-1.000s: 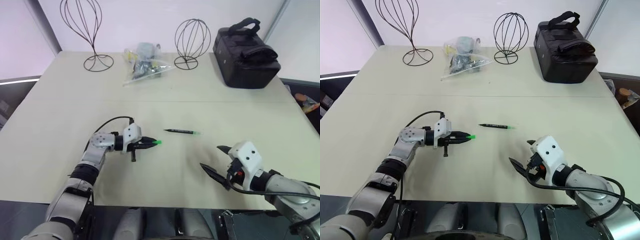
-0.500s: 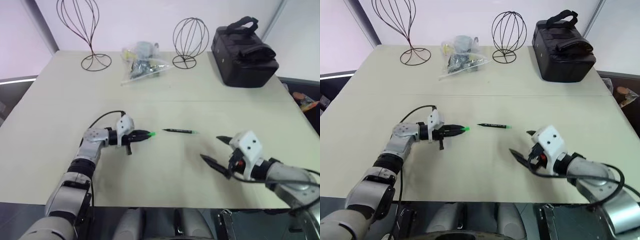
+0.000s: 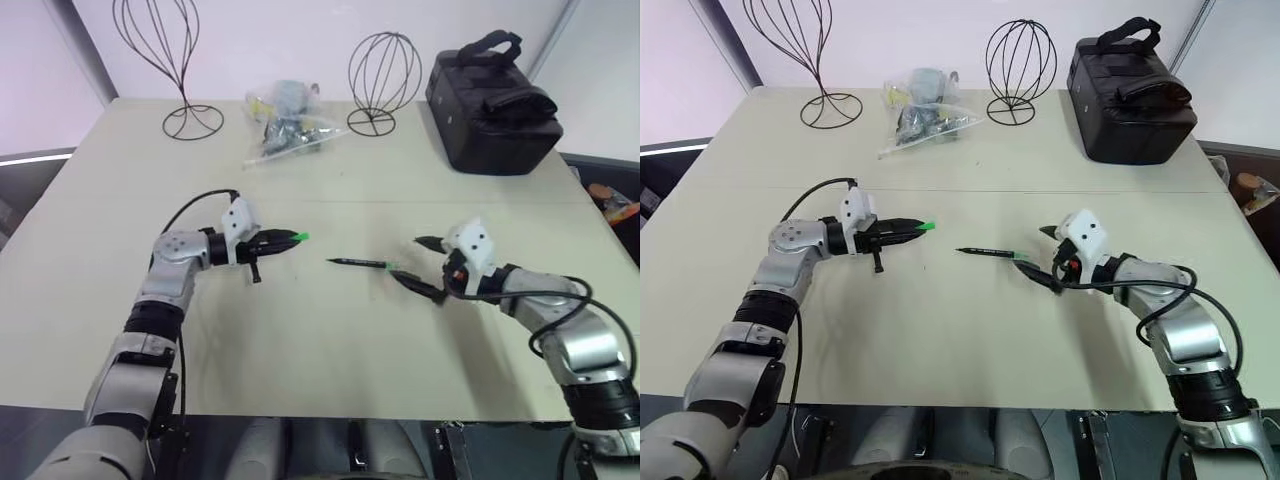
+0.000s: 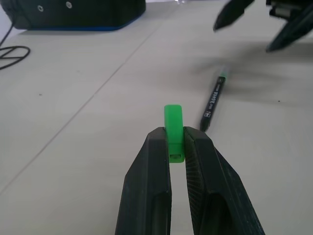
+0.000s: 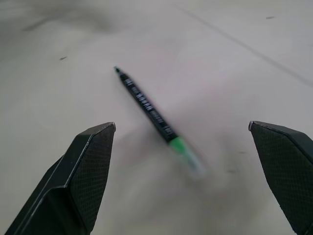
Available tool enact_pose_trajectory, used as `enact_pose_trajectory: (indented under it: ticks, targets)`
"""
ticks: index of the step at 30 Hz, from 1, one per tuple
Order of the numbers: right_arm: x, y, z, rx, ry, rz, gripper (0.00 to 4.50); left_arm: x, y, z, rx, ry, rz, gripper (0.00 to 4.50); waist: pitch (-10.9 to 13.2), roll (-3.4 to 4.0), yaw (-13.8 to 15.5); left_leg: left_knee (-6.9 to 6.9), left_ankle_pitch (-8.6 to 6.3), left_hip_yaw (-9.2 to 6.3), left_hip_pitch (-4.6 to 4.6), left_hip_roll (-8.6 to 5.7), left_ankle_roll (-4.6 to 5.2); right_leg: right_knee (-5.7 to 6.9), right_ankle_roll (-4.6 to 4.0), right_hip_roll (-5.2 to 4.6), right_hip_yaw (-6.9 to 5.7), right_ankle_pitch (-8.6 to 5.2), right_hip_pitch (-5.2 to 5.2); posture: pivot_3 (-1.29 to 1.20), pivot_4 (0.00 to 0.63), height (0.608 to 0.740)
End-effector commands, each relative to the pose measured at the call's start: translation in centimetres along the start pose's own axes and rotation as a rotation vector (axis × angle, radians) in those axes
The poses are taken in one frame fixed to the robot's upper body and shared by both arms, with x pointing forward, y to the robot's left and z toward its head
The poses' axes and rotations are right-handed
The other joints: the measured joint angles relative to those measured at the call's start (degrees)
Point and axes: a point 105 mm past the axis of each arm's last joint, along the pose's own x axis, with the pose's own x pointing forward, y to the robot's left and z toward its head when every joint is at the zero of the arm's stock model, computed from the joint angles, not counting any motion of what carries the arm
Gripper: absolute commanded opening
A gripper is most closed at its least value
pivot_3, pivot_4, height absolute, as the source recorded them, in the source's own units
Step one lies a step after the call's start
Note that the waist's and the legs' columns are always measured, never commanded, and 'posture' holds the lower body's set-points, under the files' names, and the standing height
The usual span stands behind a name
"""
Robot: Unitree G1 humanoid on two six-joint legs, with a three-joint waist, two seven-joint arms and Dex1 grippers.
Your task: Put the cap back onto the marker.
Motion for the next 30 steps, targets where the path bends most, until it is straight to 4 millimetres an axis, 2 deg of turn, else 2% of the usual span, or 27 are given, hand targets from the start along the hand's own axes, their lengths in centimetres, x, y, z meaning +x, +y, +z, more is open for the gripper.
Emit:
enact_pose_trajectory:
  ticks: [1, 10, 22, 30]
  targets:
    - [0.6, 0.1, 0.6, -0.053, -0.041, 0.028, 4.50, -0.6, 0.8, 1.4, 0.037, -0.029, 0.037, 0.04, 0.0, 0.01, 0.0, 0.00, 0.00, 0.00, 0.01, 0.00, 0.00, 0.00, 0.00, 0.00, 0.00, 0.00, 0.01, 0.00, 0.150, 0.740]
    - [2.1, 0.0, 0.0, -0.069, -0.040, 0.095, 4.50, -1.0, 0.4, 1.5, 0.033, -0.025, 0.048, 0.04, 0.0, 0.06, -0.1, 0.00, 0.01, 0.00, 0.01, 0.00, -0.01, 0.02, 0.00, 0.00, 0.02, 0.00, -0.02, 0.00, 0.150, 0.740]
    - [3.1, -2.2, -1.0, -0.060, -0.001, 0.127, 4.50, -1.2, -0.3, 1.6, 0.029, -0.029, 0.073, 0.04, 0.1, 0.09, -0.1, 0.00, 0.01, 0.04, 0.01, 0.00, -0.02, 0.02, -0.01, -0.02, 0.06, 0.01, -0.03, 0.00, 0.150, 0.740]
    - [4.0, -2.3, -1.4, -0.061, 0.003, 0.155, 4.50, -2.3, -0.4, 1.6, 0.042, -0.012, 0.082, 0.04, 0.1, 0.14, -0.1, -0.01, 0.02, 0.05, 0.01, 0.01, -0.03, 0.02, -0.01, -0.02, 0.12, 0.01, -0.05, 0.00, 0.150, 0.740]
